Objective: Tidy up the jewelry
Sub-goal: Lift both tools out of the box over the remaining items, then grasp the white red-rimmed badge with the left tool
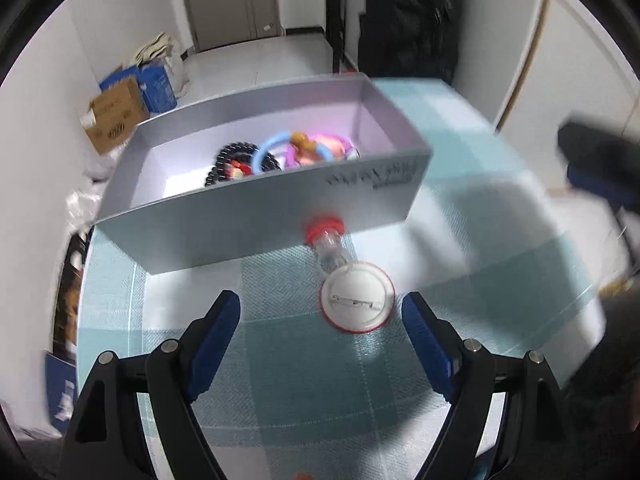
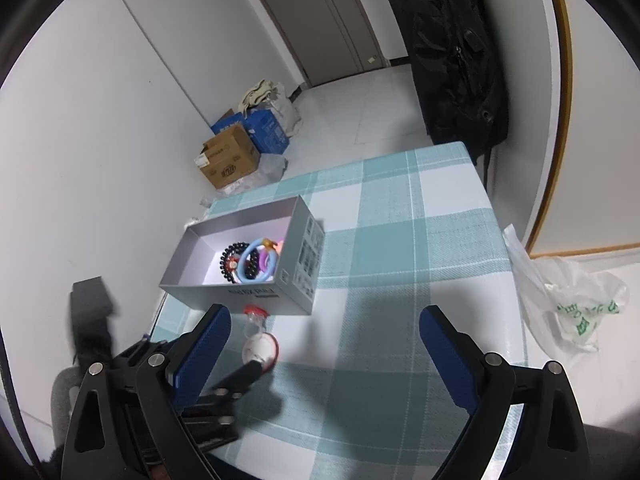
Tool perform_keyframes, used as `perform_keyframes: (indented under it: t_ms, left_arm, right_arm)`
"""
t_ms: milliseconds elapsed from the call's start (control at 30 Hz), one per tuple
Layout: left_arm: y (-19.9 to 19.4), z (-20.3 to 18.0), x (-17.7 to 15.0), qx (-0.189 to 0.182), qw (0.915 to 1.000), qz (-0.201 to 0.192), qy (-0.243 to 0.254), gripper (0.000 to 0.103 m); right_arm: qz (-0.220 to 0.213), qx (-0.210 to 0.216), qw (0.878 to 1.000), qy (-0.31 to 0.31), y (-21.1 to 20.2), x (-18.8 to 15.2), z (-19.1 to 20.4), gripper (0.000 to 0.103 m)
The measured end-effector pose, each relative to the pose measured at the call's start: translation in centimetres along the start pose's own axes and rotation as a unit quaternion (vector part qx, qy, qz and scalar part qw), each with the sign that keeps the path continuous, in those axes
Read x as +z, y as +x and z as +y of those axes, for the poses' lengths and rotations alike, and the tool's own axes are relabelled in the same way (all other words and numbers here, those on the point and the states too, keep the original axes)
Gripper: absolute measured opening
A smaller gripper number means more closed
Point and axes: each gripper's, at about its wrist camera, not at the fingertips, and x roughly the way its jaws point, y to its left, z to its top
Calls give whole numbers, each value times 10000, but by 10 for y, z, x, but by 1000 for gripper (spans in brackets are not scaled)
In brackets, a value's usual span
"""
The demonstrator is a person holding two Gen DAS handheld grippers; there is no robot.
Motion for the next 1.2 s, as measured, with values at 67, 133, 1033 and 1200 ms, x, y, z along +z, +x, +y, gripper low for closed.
perform_keyframes:
  t_ms: [67, 133, 1033, 1200]
  left_arm:
    - [5, -3, -1, 48, 9999, 137, 33, 80]
    - [5, 1, 0, 1, 9999, 143, -93, 80]
    - [0, 21, 1, -1088, 9922, 344, -496, 37]
    - [-4, 33, -5, -1197, 9902, 360, -626, 37]
  right_arm:
    - [24, -23, 10000, 31, 0, 0, -3, 96]
    - [43, -30, 9999, 101, -1, 0, -7, 96]
    - [372, -264, 9989, 58, 19, -6, 1, 96]
    - [561, -226, 9982, -28, 32, -10, 12, 96]
